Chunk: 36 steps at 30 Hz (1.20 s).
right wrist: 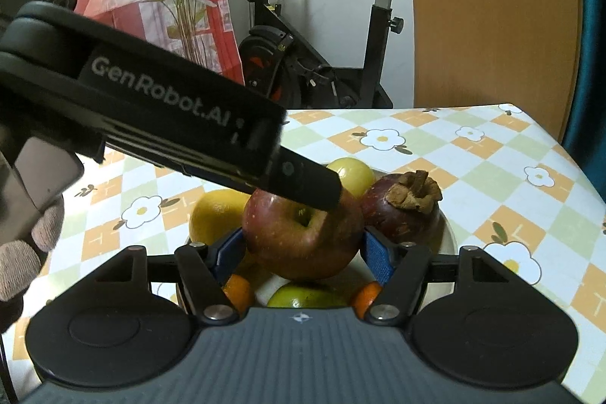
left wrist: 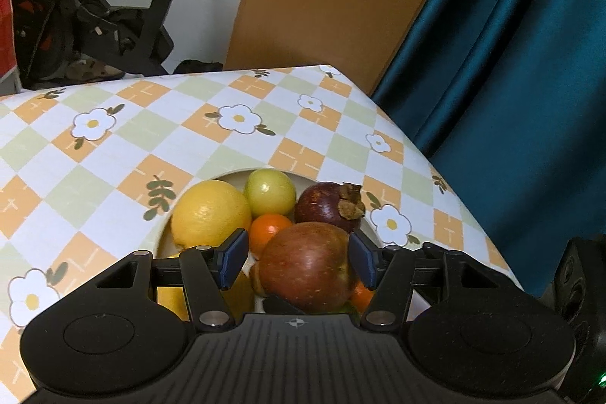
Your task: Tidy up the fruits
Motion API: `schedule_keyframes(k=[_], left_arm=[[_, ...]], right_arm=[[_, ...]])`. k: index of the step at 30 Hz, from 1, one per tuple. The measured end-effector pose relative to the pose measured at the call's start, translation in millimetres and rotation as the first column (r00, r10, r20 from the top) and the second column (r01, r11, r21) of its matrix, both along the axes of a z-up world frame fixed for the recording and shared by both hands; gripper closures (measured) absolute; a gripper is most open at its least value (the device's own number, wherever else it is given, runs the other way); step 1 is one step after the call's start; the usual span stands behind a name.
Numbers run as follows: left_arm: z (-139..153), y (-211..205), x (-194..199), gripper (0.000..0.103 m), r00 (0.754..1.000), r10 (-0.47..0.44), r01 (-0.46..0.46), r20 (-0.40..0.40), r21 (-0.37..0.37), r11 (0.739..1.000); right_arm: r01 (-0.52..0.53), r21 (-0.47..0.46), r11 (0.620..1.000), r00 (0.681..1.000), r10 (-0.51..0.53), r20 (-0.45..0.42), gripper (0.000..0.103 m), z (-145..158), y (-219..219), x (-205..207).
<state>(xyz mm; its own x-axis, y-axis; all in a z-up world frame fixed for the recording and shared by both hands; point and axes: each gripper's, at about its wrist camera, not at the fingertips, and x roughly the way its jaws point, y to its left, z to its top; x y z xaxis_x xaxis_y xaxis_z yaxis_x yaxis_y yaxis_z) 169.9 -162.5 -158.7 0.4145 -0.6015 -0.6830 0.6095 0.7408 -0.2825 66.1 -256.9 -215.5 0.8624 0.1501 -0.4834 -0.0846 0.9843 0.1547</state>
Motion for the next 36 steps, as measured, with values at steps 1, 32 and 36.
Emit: schedule_keyframes(k=[1,32,36], left_arm=[[0.1,1.0,0.2,0.042,1.000,0.002,-0.002,0.001,0.001,1.000],[66.9,90.8,-56.5,0.019,0.938,0.237,-0.252,0.255,0.029,0.967],[82.4,106.1,-75.2,0.014,0.912,0.255,-0.283,0.321,0.042,0.958]], right_arm=[[0.002,0.002,1.000,1.000,-0.002,0.001,0.034,0.3,-0.6,0.0],[0.075,0.060,0.995,0.995,-0.079,0.067,0.000,46.6,5.4,-27.1],[0.101,0.085,0.991,0.993,-0.105,0.045,0.000,60.9,7.1,-36.3]])
